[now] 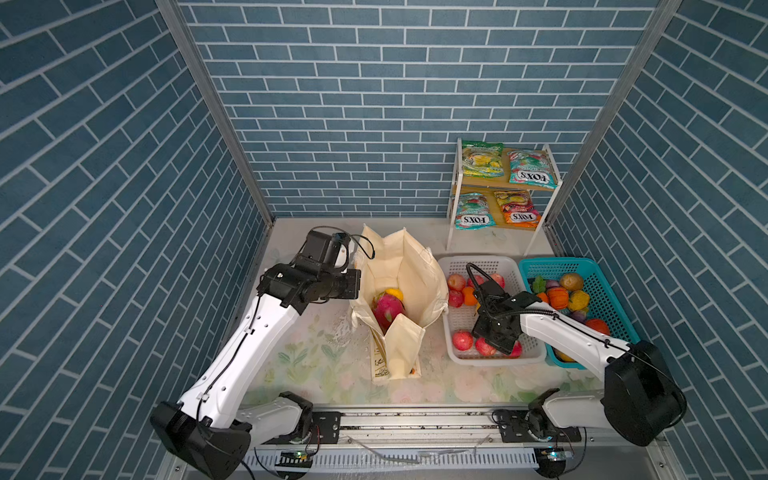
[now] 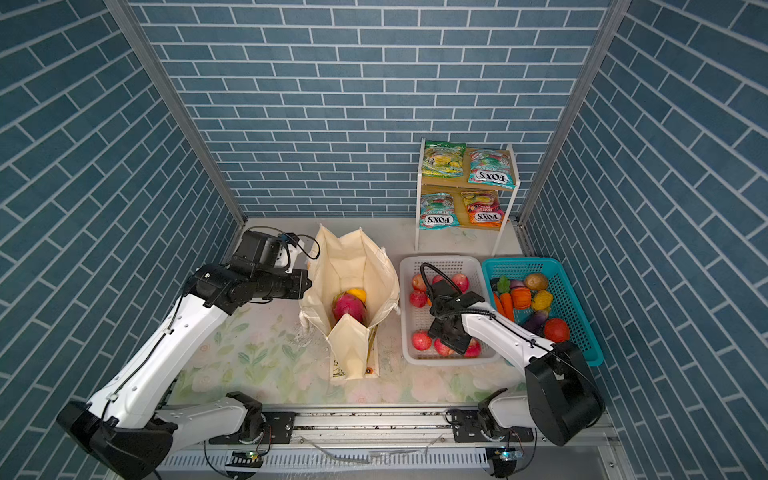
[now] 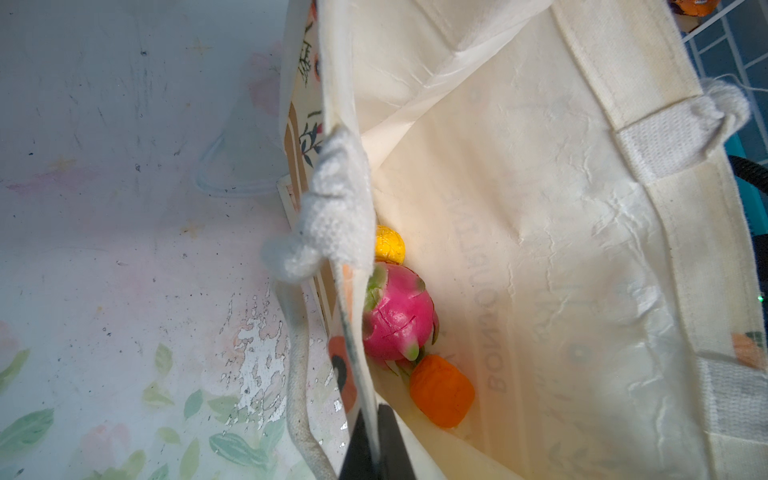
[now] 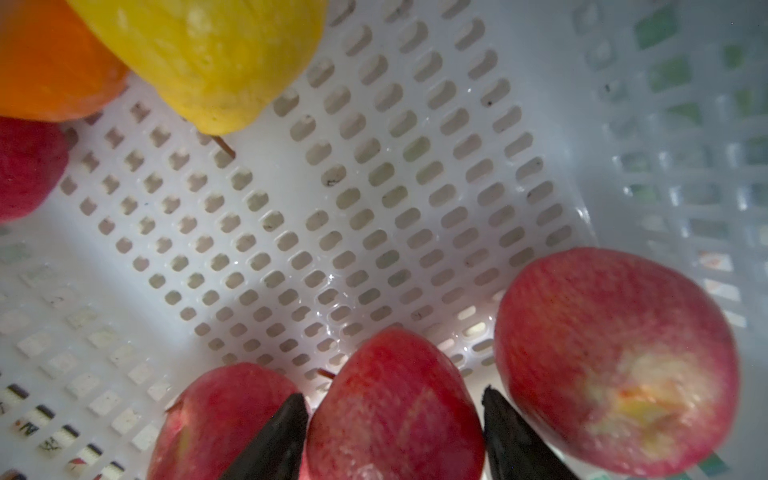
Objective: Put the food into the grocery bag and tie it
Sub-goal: 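Lower the right gripper onto a red apple in the white basket and close, then lift the red apple with the right gripper and carry it over the bag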
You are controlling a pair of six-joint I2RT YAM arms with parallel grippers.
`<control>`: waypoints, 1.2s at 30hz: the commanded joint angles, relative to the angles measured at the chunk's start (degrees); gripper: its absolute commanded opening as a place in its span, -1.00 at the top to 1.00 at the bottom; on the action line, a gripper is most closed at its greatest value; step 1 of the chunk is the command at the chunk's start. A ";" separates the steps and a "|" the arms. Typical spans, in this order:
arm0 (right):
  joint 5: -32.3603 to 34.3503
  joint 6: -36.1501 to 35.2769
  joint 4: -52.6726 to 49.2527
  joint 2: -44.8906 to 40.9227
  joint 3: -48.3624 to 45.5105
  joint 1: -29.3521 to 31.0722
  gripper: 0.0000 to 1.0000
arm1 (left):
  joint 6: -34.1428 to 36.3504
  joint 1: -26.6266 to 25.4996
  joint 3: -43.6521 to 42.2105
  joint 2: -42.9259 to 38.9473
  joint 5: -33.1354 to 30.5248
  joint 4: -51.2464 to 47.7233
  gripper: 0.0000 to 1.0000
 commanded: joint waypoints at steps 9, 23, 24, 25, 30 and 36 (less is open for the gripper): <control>1.06 2.33 -0.08 -0.90 -1.22 -0.19 -0.15 | 0.12 -0.38 -1.01 -0.28 0.32 0.58 1.00; 3.77 1.76 -3.51 -6.02 1.91 -0.19 0.02 | 0.51 -0.38 -0.49 -0.77 -0.05 -0.30 1.00; 4.40 1.73 -4.29 -6.56 2.67 -0.20 0.03 | 0.55 -0.38 -0.55 -0.72 -0.08 -0.30 1.00; 5.12 1.47 -5.13 -7.03 3.56 -0.18 0.03 | 0.53 -0.34 -0.49 -0.68 0.05 -0.30 1.00; 8.46 -0.41 -9.67 -8.69 9.33 -0.28 0.04 | 0.51 -0.35 -0.64 -0.56 0.15 -0.04 1.00; 12.42 -4.17 -15.69 -9.40 18.58 -1.00 0.04 | 0.50 -0.31 -1.01 -0.74 -0.06 -0.18 1.00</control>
